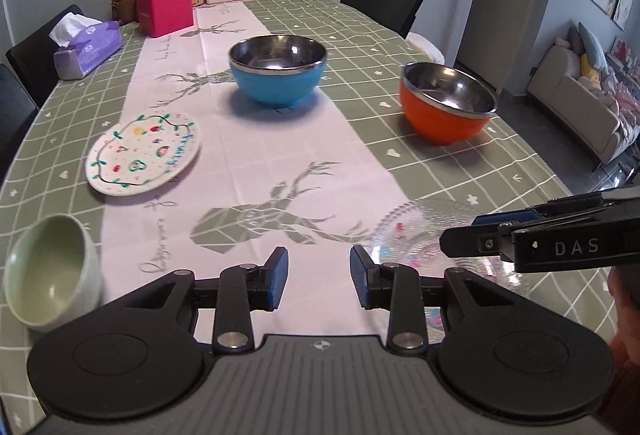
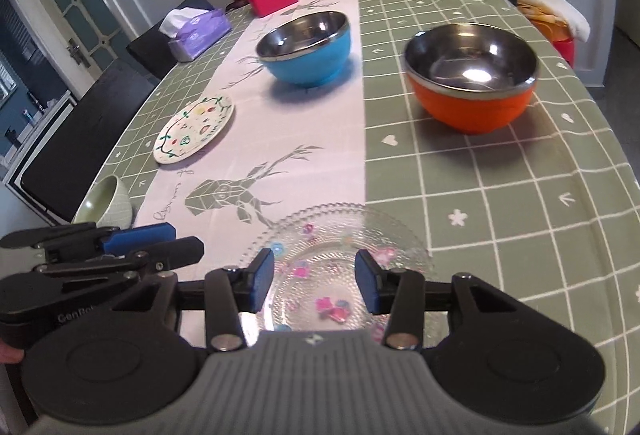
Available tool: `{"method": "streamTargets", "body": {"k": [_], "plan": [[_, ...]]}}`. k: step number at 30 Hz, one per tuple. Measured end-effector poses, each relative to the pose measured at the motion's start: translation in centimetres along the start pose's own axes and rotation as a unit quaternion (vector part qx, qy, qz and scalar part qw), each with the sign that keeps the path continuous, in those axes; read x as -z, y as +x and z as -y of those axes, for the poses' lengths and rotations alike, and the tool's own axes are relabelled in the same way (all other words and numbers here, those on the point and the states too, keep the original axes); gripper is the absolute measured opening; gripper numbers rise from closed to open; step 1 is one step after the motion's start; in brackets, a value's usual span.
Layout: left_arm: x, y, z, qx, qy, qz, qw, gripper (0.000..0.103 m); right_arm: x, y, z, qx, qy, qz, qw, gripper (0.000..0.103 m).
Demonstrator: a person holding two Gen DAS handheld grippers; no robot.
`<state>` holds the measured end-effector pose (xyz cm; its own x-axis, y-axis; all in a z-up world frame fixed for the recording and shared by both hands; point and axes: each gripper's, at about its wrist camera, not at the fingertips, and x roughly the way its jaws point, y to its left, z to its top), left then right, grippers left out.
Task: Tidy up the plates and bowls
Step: 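Move both grippers to the rim of the white 'Fruity' painted plate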
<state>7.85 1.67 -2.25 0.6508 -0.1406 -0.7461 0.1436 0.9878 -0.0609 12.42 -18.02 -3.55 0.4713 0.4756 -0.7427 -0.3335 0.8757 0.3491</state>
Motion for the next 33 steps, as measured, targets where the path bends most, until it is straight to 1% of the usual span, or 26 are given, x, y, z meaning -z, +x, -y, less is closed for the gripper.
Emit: {"method": "streamTargets", "body": {"k": [3,5,6,8,11,15,22,26,30,33], "plan": [[-0.8,-0.3,-2.0,-0.004,-0.007,0.000,1.0000,0.040,-0.9,1.0,-0.8,-0.021,0.004,-0.014,1.000,0.044],[-1.3,-0.4,-3.3,-0.001,-0.014,0.000,0.9999,0.045,-1.5,1.8,-1.5,-0.029,0.005,-0.023,0.999,0.045],[-1.6,-0.4,-4.0,0.000,-0.016,0.000,0.9999,0.045,-1.8,2.2,-1.8,-0.030,0.003,-0.027,0.999,0.045],[-2.2,-0.4,-5.2,-0.005,-0.015,-0.005,0.9999,0.046,-2.6,3.1,-2.7,-0.031,-0.004,-0.034,0.999,0.045],[-3.0,-0.2,-7.0,-0.022,-0.017,-0.010,0.9996,0.046,-3.9,4.4,-4.1,-0.030,-0.016,-0.040,0.999,0.045],[-4.1,0.2,-9.6,-0.033,-0.035,-0.018,0.9987,0.046,-5.6,6.0,-5.6,-0.030,-0.027,-0.046,0.998,0.046],[-5.7,1.6,-13.5,-0.047,-0.062,-0.047,0.9959,0.046,-7.7,9.1,-8.1,-0.027,-0.044,-0.058,0.997,0.046],[-6.8,2.4,-15.3,-0.061,-0.060,-0.060,0.9945,0.046,-9.0,10.7,-9.0,-0.026,-0.049,-0.062,0.997,0.046],[-8.1,3.4,-17.6,-0.066,-0.067,-0.075,0.9928,0.046,-10.5,12.3,-9.5,-0.028,-0.049,-0.063,0.996,0.046],[-9.0,4.4,-19.1,-0.077,-0.050,-0.076,0.9928,0.046,-11.6,13.8,-9.7,-0.026,-0.041,-0.064,0.997,0.046]]}}
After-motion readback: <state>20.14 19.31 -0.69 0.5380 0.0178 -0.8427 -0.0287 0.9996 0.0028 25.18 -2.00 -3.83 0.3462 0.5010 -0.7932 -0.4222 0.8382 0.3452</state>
